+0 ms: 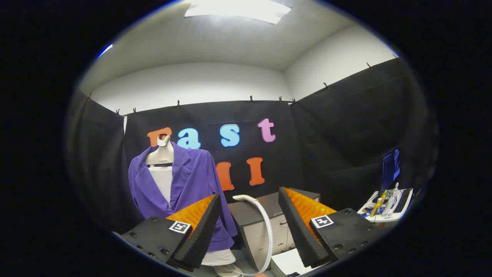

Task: Iron the clothes twice with a garment steamer, once on the left side and once on the right side.

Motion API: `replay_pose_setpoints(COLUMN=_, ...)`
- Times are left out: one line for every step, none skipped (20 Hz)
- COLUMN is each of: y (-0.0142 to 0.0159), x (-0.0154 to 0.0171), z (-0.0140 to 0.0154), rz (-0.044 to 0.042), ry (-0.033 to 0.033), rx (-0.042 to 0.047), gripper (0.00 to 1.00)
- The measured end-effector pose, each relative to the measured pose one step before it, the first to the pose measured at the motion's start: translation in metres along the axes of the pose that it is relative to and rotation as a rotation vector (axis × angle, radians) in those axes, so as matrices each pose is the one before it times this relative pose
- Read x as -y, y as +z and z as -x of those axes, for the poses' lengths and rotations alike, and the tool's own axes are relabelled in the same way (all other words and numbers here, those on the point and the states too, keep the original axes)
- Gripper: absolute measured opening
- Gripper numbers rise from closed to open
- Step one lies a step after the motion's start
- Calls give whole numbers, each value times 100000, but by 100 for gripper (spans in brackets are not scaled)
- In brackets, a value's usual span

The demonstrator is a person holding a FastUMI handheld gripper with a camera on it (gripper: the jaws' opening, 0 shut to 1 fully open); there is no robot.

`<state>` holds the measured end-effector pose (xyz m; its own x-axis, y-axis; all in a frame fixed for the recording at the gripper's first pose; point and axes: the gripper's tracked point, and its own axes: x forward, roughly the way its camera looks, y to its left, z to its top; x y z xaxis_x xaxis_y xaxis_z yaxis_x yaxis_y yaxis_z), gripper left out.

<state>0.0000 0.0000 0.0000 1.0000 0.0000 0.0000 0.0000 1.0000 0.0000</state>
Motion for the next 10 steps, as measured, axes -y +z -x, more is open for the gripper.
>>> replay_pose_setpoints(y=65, x=165, z=29, rz=506, ry=-618, rx=-29, gripper=98)
replay_pose_setpoints(y=22, x=168, z=54, rz=459, ry=-569, rx=-59, gripper=98)
replay_pose_setpoints(y=98, x=47, z=-65, rz=356, ry=-373, rx=-126, gripper=98)
replay_pose_setpoints(y=-9, x=-22, z=32, rz=204, ry=-205, rx=-114, gripper=98)
replay_pose_setpoints(y=-41, x=-83, z=-108, rz=70, ry=53, rx=-38, gripper=98)
replay_pose_setpoints(y=-44, x=-110, z=80, rz=62, ry=63, rx=-39, gripper=98)
replay_pose_setpoints(y=73, x=-36, z=-48, rz=136, ry=-25, rx=-210, gripper=98)
replay_pose_setpoints(y=-59, x=-157, z=-86, rz=110, ry=118, rx=-160, gripper=98)
replay_pose_setpoints(y=-64, x=-160, z=-118, rz=77, ry=261, rx=-159, gripper=98)
replay_pose_setpoints(y=-98, x=-267, z=-137, rz=49, ry=294, rx=-402, gripper=98)
